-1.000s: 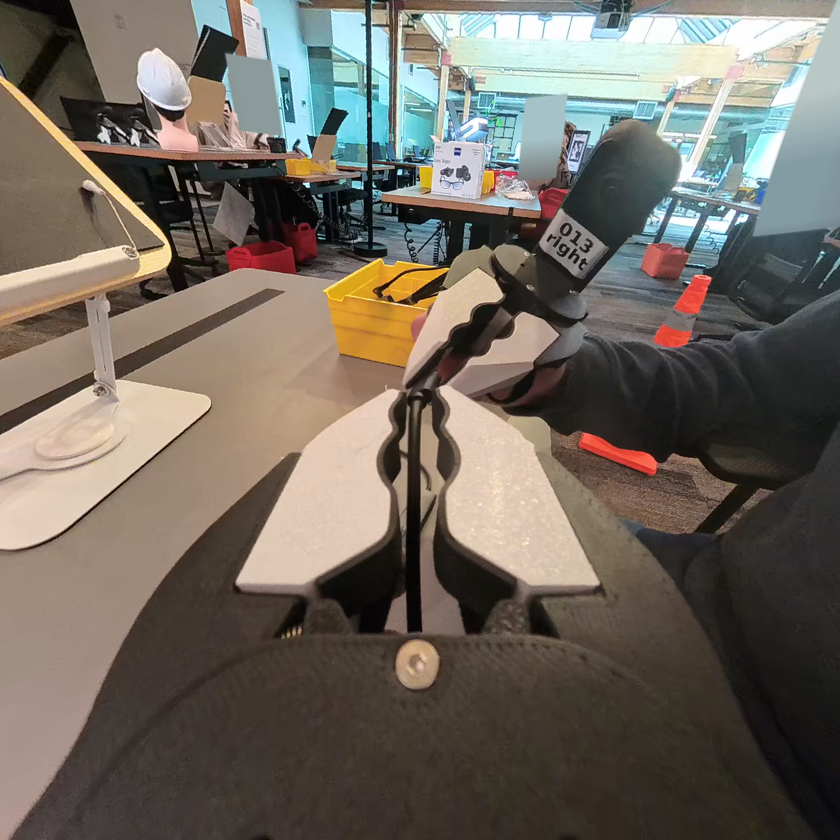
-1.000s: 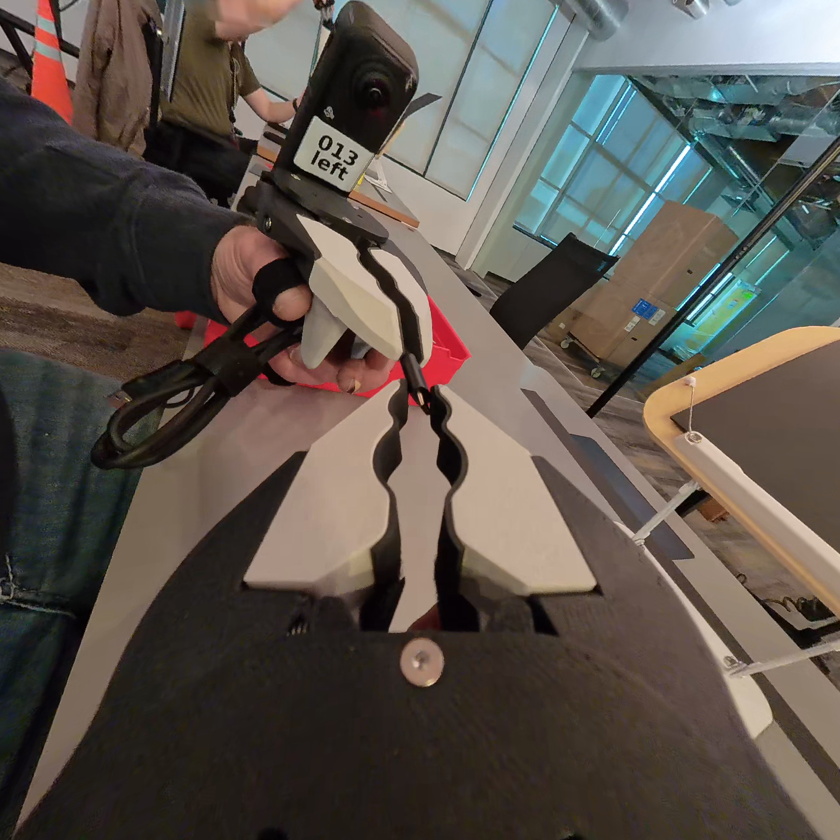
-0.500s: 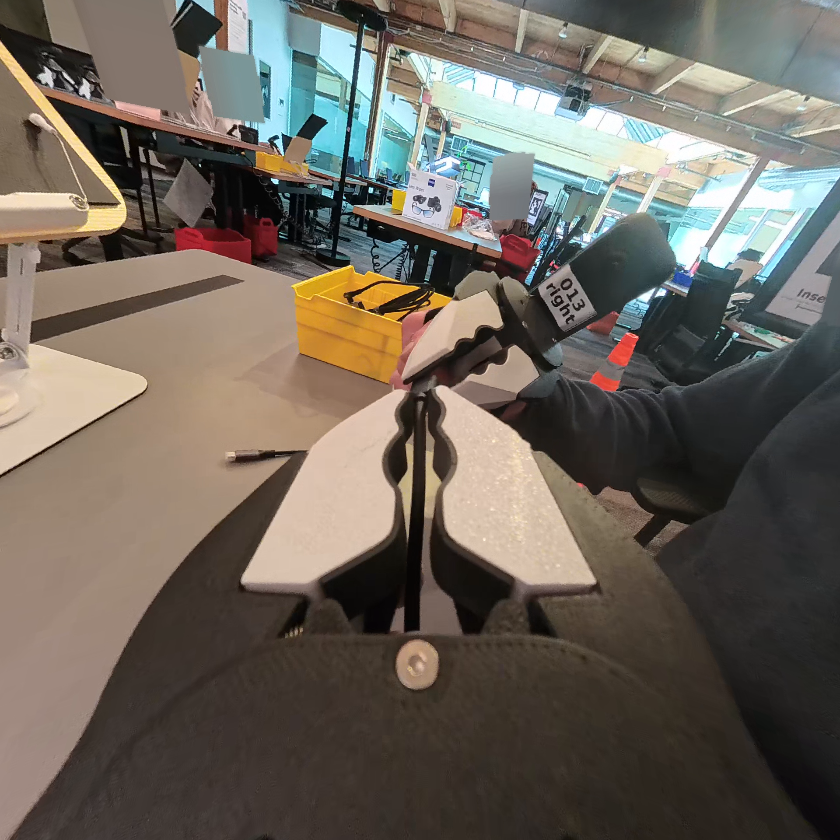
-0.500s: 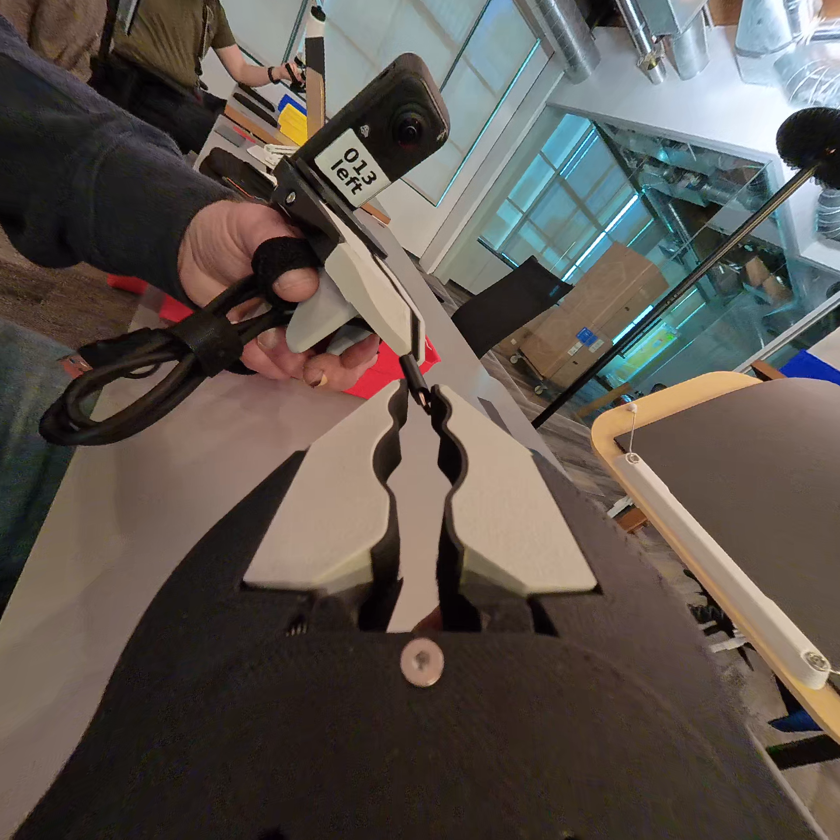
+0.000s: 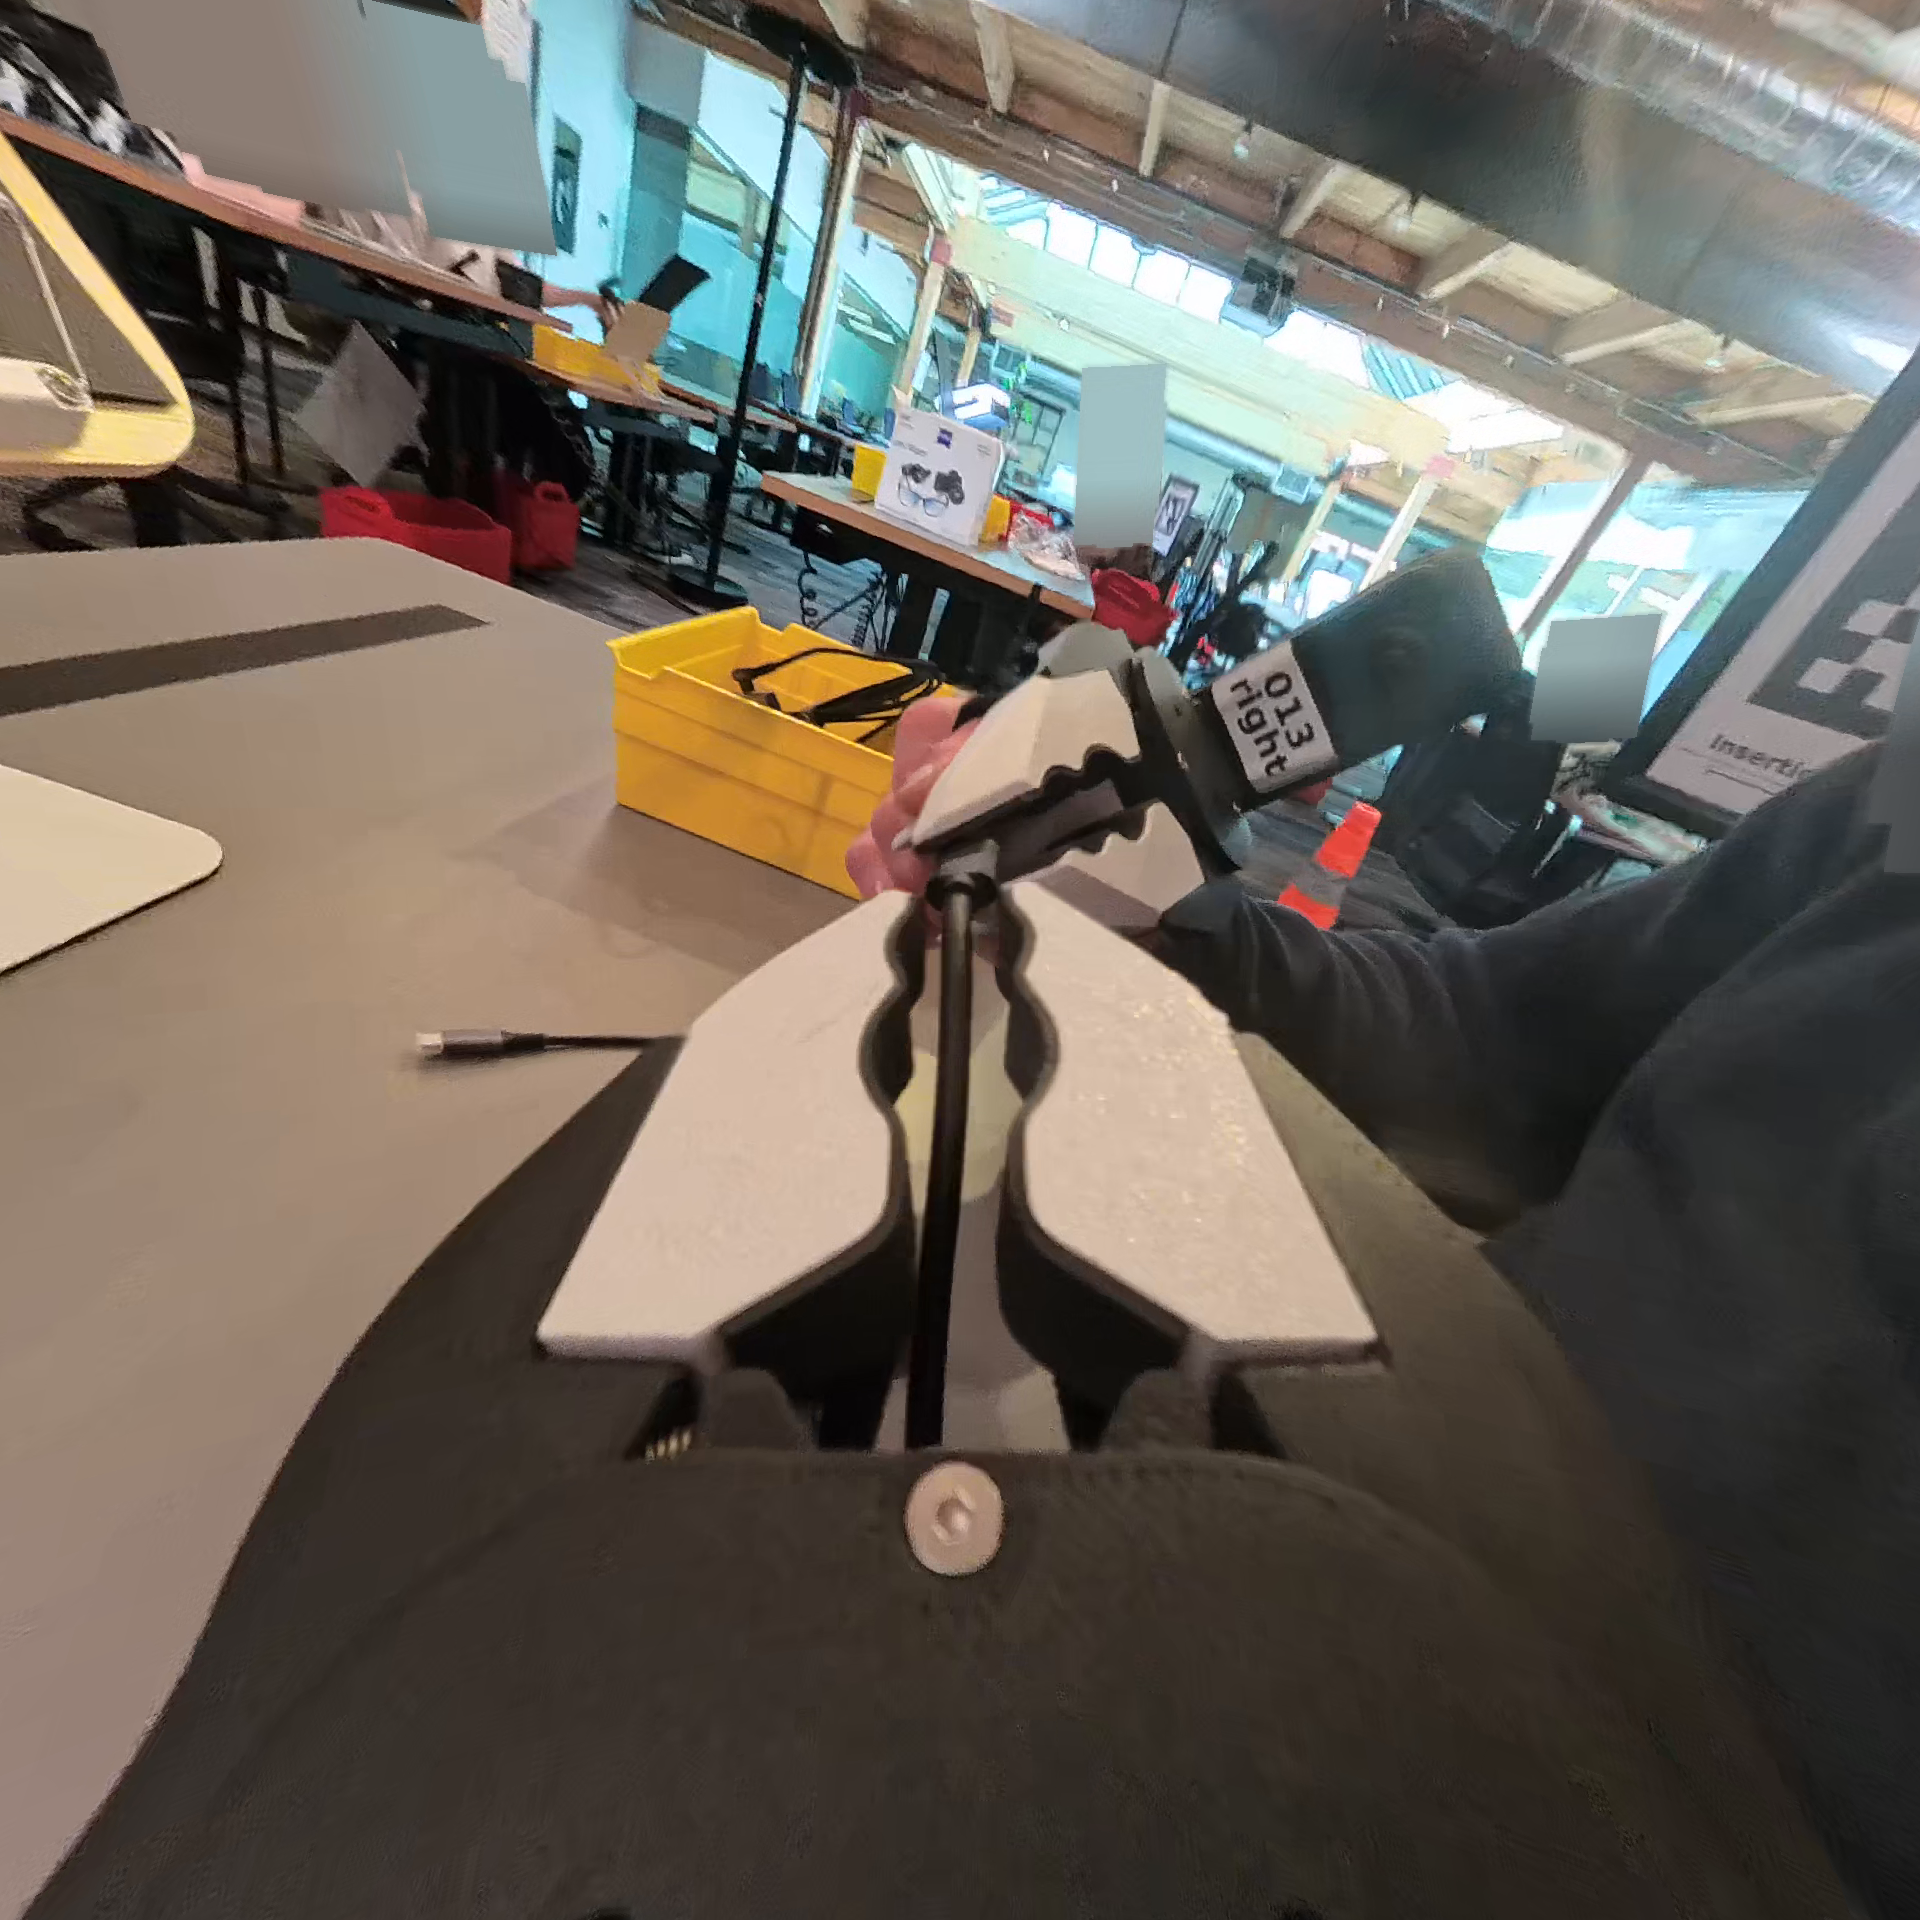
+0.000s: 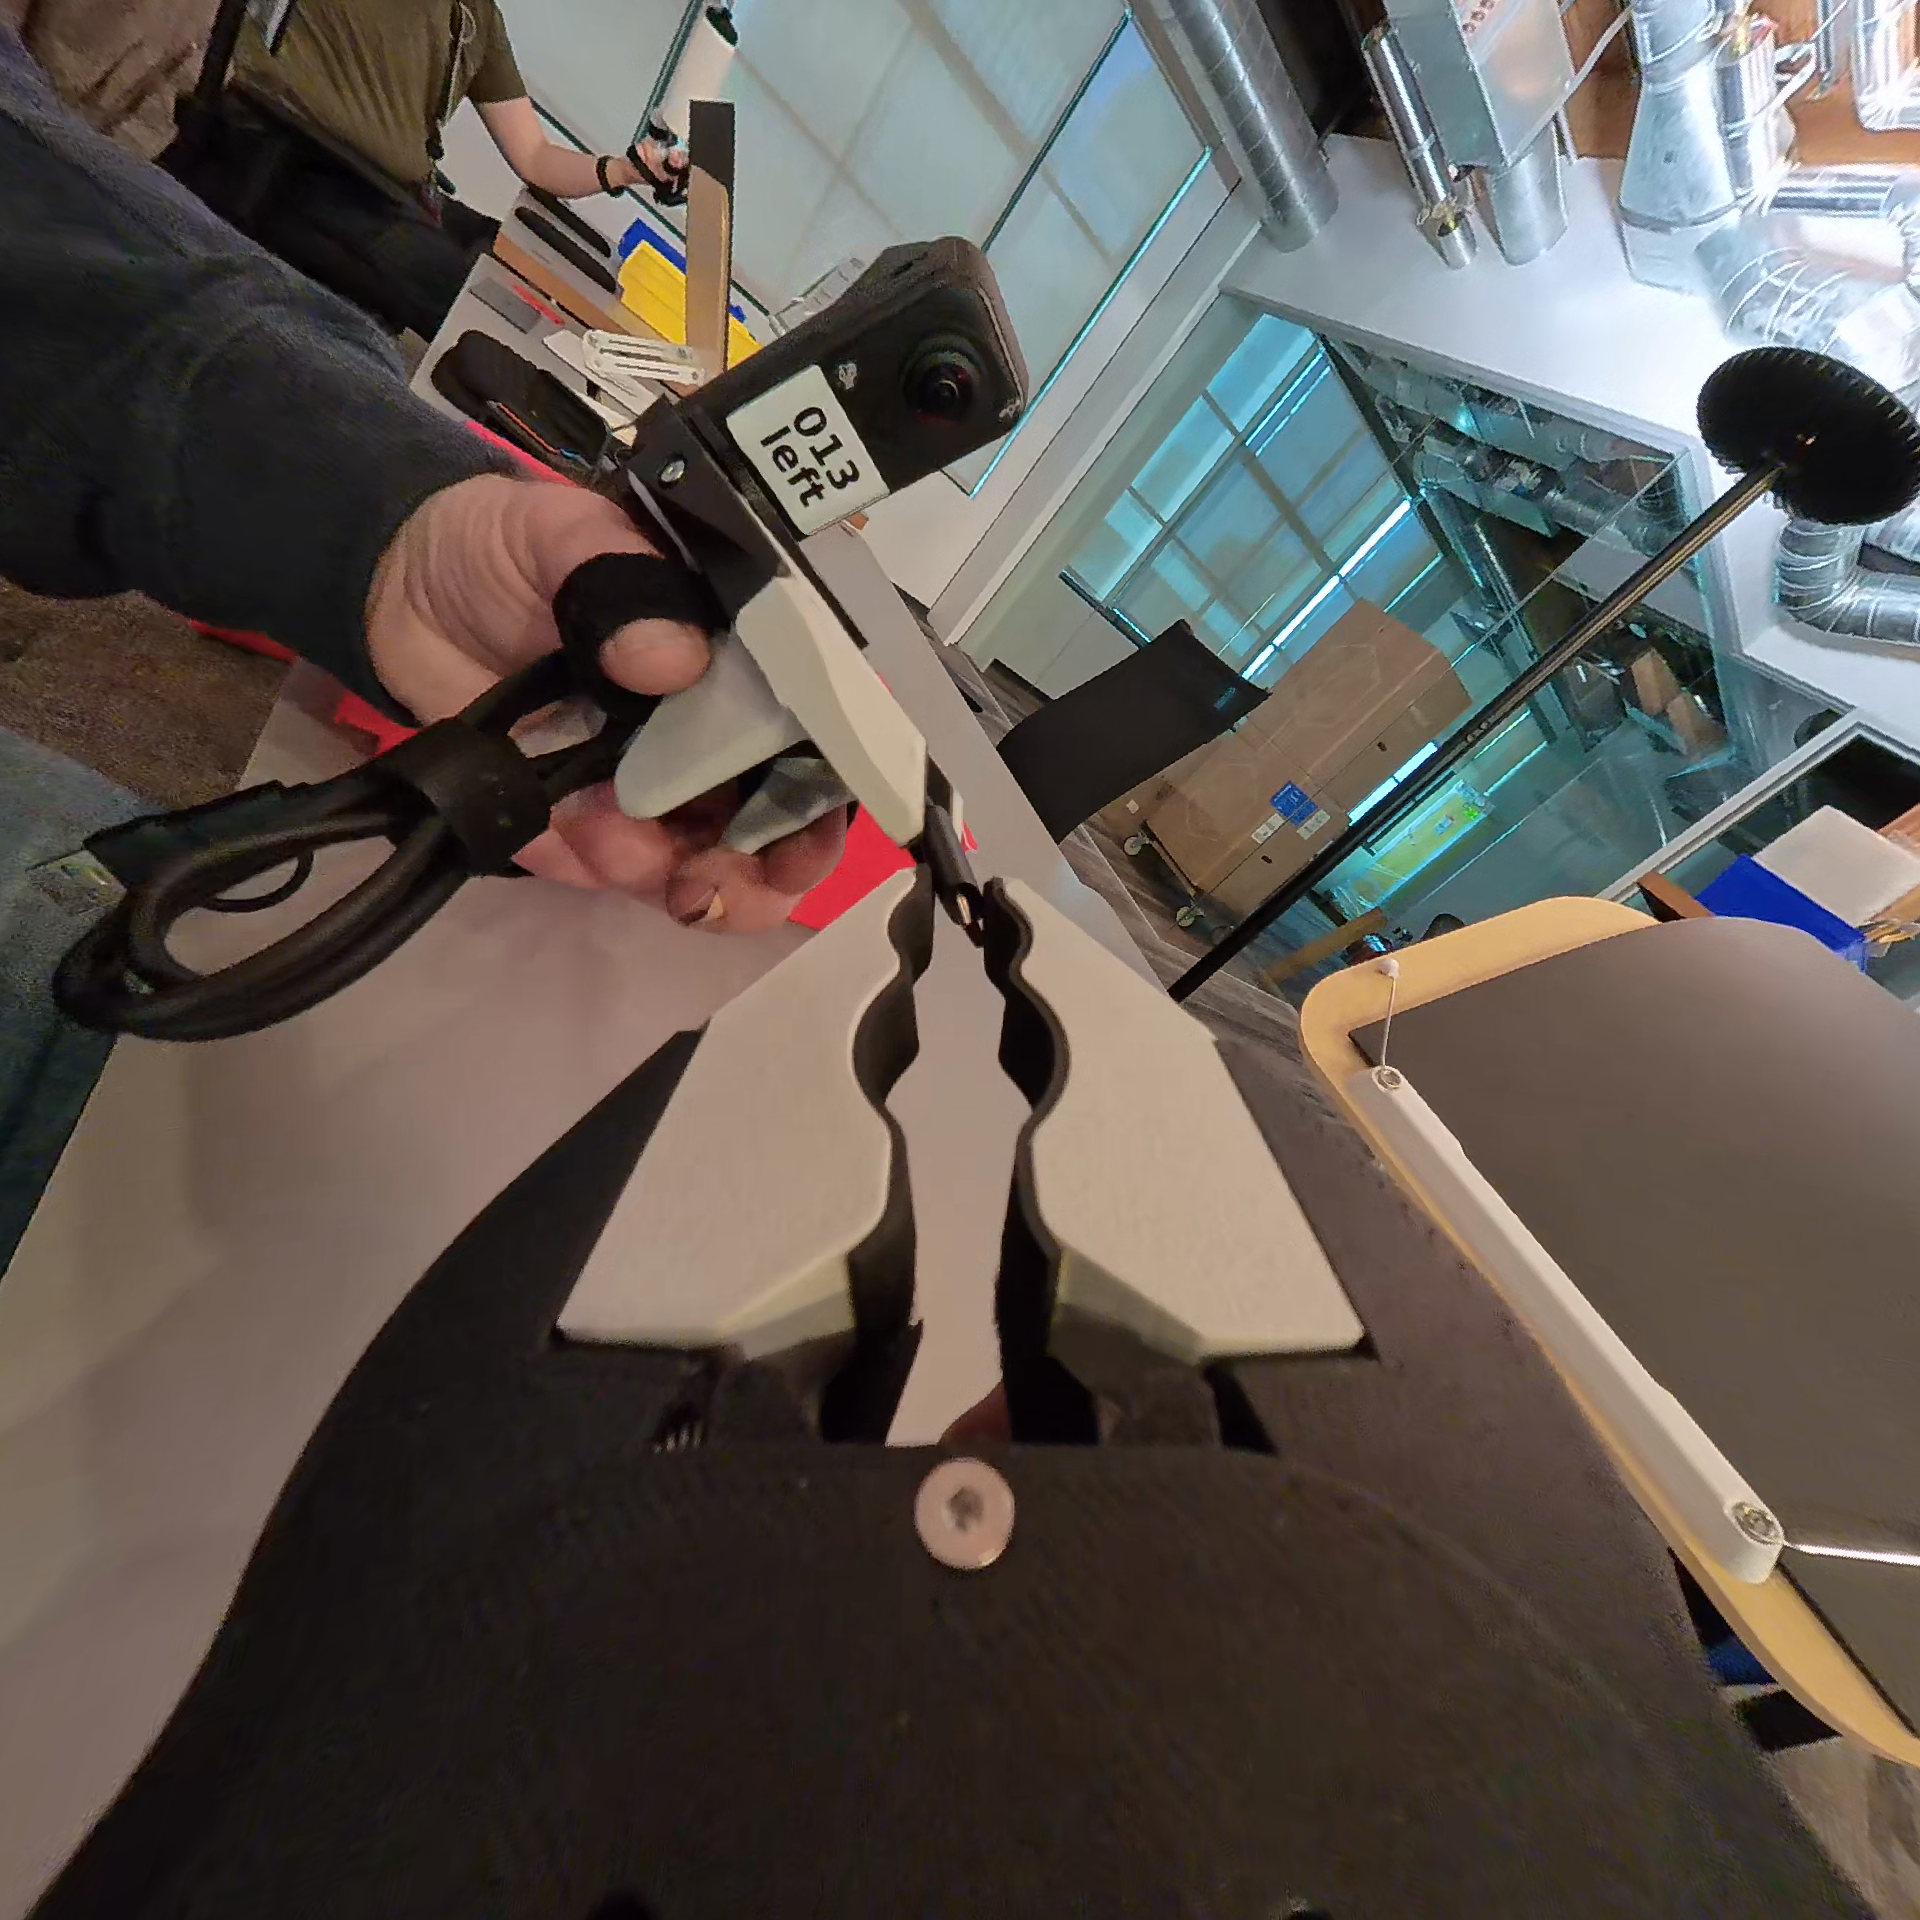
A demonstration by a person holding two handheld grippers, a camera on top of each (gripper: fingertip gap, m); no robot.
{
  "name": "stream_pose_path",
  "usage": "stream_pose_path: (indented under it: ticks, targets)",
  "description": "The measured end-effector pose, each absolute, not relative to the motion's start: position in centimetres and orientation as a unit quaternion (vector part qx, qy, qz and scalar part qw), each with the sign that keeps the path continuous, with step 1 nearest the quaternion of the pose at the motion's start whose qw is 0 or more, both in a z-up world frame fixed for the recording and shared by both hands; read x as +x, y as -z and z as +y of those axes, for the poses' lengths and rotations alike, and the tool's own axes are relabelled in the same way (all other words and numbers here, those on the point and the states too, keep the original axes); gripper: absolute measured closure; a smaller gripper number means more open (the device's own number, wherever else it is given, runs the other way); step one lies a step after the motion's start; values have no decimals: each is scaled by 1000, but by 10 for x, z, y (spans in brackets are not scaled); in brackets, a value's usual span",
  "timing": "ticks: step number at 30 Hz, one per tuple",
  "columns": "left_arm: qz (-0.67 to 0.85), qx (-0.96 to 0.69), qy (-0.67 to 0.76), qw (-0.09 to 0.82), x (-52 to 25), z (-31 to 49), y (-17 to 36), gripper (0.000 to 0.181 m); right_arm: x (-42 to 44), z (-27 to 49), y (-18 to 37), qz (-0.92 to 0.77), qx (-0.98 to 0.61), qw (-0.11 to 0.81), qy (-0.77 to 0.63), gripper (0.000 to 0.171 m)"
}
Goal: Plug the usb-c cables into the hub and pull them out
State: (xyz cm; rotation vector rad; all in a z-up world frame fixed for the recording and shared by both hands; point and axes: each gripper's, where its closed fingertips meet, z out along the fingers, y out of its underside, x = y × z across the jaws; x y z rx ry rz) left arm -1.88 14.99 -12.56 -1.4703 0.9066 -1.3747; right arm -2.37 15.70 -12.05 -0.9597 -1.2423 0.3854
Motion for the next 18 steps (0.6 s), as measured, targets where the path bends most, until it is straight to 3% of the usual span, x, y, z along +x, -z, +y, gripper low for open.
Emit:
stream_pose_path:
  ticks: [18]
  targets:
    - [326, -579, 593, 455, -14, 148, 124, 170, -24, 155, 119, -555, -422, 699, -161, 165]
